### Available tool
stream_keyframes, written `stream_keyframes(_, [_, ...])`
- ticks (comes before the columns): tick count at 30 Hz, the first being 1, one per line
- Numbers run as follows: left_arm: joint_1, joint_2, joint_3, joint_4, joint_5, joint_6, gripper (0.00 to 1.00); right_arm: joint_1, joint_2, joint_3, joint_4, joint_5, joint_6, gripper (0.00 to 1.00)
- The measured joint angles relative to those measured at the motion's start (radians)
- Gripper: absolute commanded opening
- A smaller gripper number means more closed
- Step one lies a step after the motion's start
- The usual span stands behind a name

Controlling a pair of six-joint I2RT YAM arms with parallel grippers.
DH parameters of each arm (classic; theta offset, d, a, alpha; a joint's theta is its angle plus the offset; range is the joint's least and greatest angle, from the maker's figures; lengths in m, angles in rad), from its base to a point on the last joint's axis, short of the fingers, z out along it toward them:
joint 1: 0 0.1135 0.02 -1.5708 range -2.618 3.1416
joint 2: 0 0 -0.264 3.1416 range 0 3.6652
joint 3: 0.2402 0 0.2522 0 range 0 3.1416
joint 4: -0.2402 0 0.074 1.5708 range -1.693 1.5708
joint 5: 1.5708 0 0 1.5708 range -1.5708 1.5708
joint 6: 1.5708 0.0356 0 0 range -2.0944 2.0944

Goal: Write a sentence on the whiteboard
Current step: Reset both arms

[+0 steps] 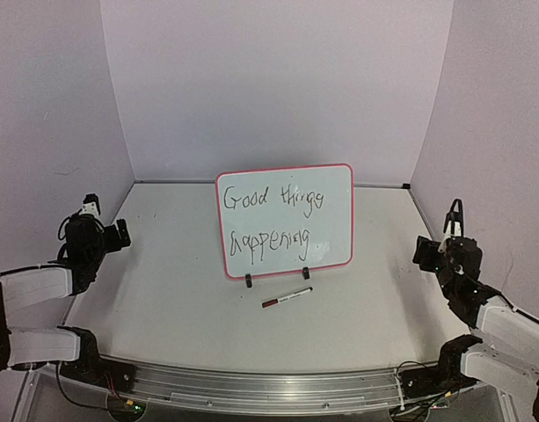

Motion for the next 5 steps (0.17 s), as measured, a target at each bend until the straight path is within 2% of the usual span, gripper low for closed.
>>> stream_keyframes(5, [0.0, 0.004, -0.021, 0.044, -0.005, 0.01, 1.0, 0.0, -0.011, -0.019, 0.052, 0.021, -0.033, 0.85])
